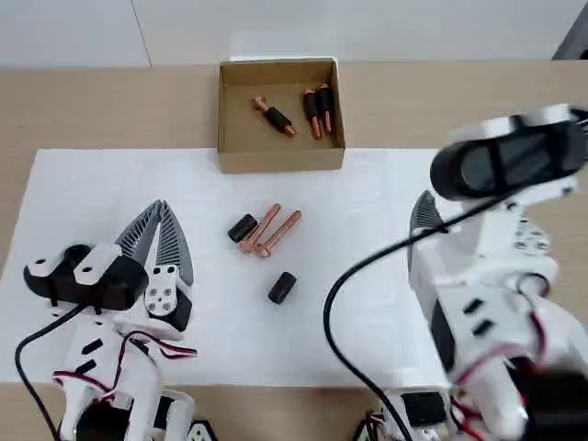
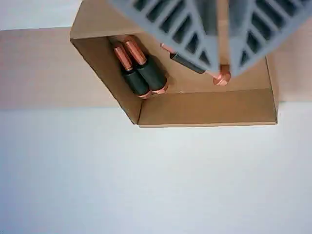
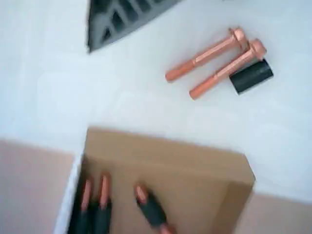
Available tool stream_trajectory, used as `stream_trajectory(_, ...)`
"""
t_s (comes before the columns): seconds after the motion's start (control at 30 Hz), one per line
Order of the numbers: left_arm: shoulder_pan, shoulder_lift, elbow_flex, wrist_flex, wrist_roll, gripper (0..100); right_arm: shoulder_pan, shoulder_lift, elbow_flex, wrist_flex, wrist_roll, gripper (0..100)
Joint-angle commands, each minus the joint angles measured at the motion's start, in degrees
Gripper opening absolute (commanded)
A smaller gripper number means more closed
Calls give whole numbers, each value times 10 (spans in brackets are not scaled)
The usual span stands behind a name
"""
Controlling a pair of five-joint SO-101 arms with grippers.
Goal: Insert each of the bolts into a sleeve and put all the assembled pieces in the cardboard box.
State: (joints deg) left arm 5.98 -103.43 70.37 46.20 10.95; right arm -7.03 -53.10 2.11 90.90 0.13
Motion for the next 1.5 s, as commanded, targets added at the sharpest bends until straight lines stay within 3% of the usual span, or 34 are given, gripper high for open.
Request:
stream_trajectory(0.0, 1, -4, 1, 2, 3, 6, 3, -61, 188, -87, -17, 177)
stream_trajectory(0.13, 1, -4, 1, 2, 3, 6, -11, -156, 411, -205, -27, 177)
stream_trajectory(0.3, 0, -4, 1, 3, 3, 6, -91, -254, 574, -262, -166, 177)
stream_trajectory(0.63, -3, -4, 1, 74, 3, 6, -191, -151, 481, -182, -203, 177)
stream_trajectory(0.87, -3, -4, 1, 78, 3, 6, -203, 40, 389, -143, -353, 177)
stream_trajectory(1.1, -4, -4, 1, 78, 3, 6, -320, 104, 362, -159, -403, 177)
stream_trajectory(1.33, -4, -4, 1, 78, 3, 6, -291, 185, 334, -222, -538, 177)
stream_trajectory(1.47, -4, -4, 1, 78, 3, 6, -290, 255, 320, -240, -574, 176)
